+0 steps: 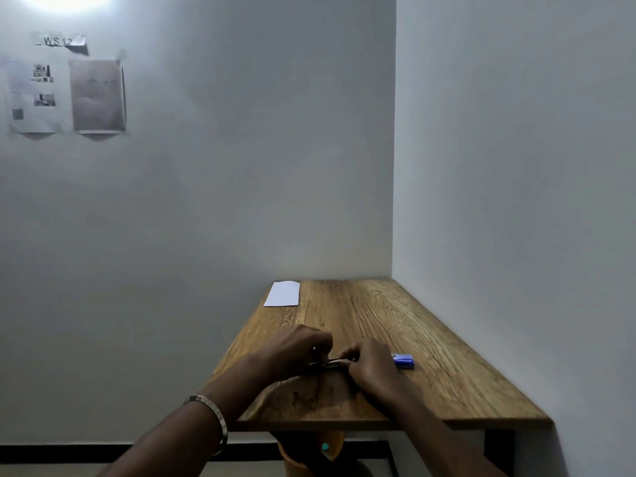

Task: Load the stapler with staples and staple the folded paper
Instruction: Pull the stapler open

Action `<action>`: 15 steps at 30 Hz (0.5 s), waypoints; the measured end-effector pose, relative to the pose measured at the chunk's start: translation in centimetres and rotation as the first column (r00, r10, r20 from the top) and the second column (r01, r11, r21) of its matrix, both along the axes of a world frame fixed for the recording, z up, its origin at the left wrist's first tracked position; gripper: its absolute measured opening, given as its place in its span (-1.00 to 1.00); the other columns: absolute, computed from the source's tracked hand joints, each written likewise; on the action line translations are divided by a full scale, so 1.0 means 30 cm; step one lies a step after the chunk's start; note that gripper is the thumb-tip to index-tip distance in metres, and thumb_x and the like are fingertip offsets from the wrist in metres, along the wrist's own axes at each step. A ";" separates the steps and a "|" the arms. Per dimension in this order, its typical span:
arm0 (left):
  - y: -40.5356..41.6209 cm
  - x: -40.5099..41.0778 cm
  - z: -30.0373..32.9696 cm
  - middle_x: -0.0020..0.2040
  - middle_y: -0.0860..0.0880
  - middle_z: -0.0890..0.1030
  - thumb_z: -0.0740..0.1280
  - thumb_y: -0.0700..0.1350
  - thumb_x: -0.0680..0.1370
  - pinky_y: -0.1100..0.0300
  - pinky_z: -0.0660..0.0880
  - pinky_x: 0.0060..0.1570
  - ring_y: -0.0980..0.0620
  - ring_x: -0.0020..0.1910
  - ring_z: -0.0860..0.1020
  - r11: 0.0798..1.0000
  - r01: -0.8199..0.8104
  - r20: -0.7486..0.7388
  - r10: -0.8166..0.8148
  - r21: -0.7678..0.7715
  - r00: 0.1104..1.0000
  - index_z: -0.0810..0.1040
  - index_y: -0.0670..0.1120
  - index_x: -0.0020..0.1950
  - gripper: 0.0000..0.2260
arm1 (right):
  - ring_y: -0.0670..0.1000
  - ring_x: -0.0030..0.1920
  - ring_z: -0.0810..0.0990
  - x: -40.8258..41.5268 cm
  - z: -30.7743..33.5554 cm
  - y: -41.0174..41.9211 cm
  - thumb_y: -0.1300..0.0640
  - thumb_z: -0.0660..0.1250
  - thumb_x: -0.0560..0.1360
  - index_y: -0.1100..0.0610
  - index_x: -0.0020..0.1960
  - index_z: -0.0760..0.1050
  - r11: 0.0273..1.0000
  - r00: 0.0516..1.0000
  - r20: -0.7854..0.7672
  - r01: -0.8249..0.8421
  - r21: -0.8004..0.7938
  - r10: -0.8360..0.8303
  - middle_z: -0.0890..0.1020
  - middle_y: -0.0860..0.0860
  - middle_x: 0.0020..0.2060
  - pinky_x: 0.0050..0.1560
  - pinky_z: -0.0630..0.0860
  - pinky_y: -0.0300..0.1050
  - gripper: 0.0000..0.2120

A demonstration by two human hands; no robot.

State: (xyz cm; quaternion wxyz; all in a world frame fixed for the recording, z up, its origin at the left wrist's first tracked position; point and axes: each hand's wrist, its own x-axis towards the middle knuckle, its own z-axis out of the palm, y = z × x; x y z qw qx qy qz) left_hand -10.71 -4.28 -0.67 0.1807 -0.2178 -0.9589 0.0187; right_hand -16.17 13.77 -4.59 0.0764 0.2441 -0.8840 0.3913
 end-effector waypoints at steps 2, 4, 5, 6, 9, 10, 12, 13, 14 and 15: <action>-0.007 0.007 0.003 -0.04 0.02 0.65 0.35 -0.07 0.57 0.18 0.55 -0.21 0.07 -0.14 0.59 0.999 -0.013 -0.020 0.014 0.044 1.000 0.51 -0.01 -0.01 -0.95 | -0.22 -0.13 0.52 0.001 0.004 -0.004 0.18 0.40 0.53 0.05 0.04 0.67 1.000 1.000 -0.004 0.006 0.003 -0.006 0.69 -0.06 0.01 -0.21 0.39 -0.38 -0.88; -0.014 0.013 -0.001 -0.11 0.03 0.66 0.38 -0.03 0.55 0.11 0.59 -0.19 0.07 -0.17 0.61 0.995 -0.036 -0.068 0.042 0.088 0.997 0.52 0.00 -0.06 -0.92 | -0.21 -0.13 0.52 0.000 0.005 -0.006 0.15 0.42 0.52 0.05 0.04 0.67 1.000 1.000 -0.013 0.016 0.001 -0.016 0.70 -0.05 0.00 -0.18 0.39 -0.38 -0.88; -0.016 0.013 -0.005 -0.13 0.03 0.66 0.39 -0.03 0.54 0.14 0.58 -0.20 0.09 -0.18 0.61 0.992 -0.039 -0.088 0.050 0.124 0.995 0.53 0.01 -0.07 -0.92 | -0.21 -0.11 0.53 -0.001 0.005 -0.005 0.15 0.42 0.52 0.05 0.04 0.67 1.000 1.000 -0.018 0.021 0.001 -0.021 0.70 -0.05 0.00 -0.13 0.42 -0.35 -0.88; -0.018 0.012 -0.011 -0.13 0.05 0.68 0.40 -0.04 0.53 0.21 0.56 -0.20 0.12 -0.18 0.62 0.986 -0.037 -0.102 0.054 0.163 0.993 0.56 0.02 -0.04 -0.93 | -0.20 -0.09 0.54 0.000 0.004 -0.005 0.15 0.42 0.51 0.06 0.05 0.67 1.000 1.000 -0.021 0.023 0.004 -0.023 0.70 -0.04 0.01 -0.08 0.44 -0.33 -0.87; -0.022 0.010 -0.040 -0.06 0.11 0.70 0.41 -0.04 0.54 0.42 0.49 -0.15 0.22 -0.15 0.62 0.968 -0.046 -0.110 0.075 0.248 0.991 0.64 0.06 0.12 -0.84 | -0.16 -0.02 0.57 0.002 0.004 -0.004 0.16 0.42 0.52 0.08 0.07 0.66 1.000 0.999 -0.031 0.026 0.016 -0.026 0.69 -0.03 0.03 0.02 0.49 -0.27 -0.86; -0.026 0.010 -0.048 -0.04 0.12 0.71 0.41 -0.05 0.54 0.45 0.48 -0.15 0.25 -0.16 0.60 0.963 -0.047 -0.106 0.078 0.265 0.991 0.67 0.06 0.12 -0.84 | -0.16 -0.03 0.57 0.003 0.004 -0.004 0.15 0.43 0.52 0.08 0.07 0.67 1.000 0.999 -0.037 0.026 0.016 -0.025 0.69 -0.03 0.03 0.03 0.49 -0.26 -0.86; -0.032 0.009 -0.061 -0.02 0.12 0.71 0.42 -0.06 0.54 0.48 0.47 -0.16 0.31 -0.17 0.57 0.945 -0.050 -0.096 0.085 0.322 0.992 0.70 0.07 0.08 -0.86 | -0.18 -0.06 0.55 0.005 0.005 -0.005 0.14 0.43 0.51 0.09 0.07 0.67 0.999 0.998 -0.052 0.024 0.023 -0.023 0.70 -0.02 0.03 0.02 0.48 -0.27 -0.85; -0.034 0.009 -0.065 -0.02 0.13 0.71 0.43 -0.06 0.54 0.50 0.47 -0.16 0.34 -0.19 0.55 0.935 -0.051 -0.092 0.089 0.350 0.992 0.70 0.06 0.07 -0.86 | -0.19 -0.07 0.54 0.005 0.005 -0.005 0.15 0.44 0.51 0.10 0.07 0.67 0.999 0.998 -0.057 0.025 0.025 -0.023 0.70 -0.02 0.03 0.02 0.48 -0.28 -0.85; -0.035 0.009 -0.068 -0.03 0.13 0.71 0.43 -0.07 0.53 0.50 0.48 -0.15 0.36 -0.19 0.55 0.924 -0.049 -0.091 0.090 0.378 0.992 0.71 0.06 0.07 -0.86 | -0.19 -0.07 0.55 0.005 0.005 -0.005 0.15 0.44 0.51 0.10 0.07 0.67 0.999 0.998 -0.057 0.027 0.024 -0.025 0.70 -0.02 0.03 0.02 0.49 -0.28 -0.85; -0.038 0.010 -0.072 -0.03 0.13 0.70 0.44 -0.09 0.53 0.49 0.50 -0.13 0.36 -0.18 0.56 0.908 -0.049 -0.086 0.093 0.416 0.992 0.71 0.05 0.06 -0.87 | -0.18 -0.07 0.56 0.005 0.005 -0.004 0.15 0.44 0.51 0.10 0.07 0.67 0.999 0.998 -0.054 0.030 0.021 -0.029 0.70 -0.02 0.02 0.02 0.50 -0.28 -0.85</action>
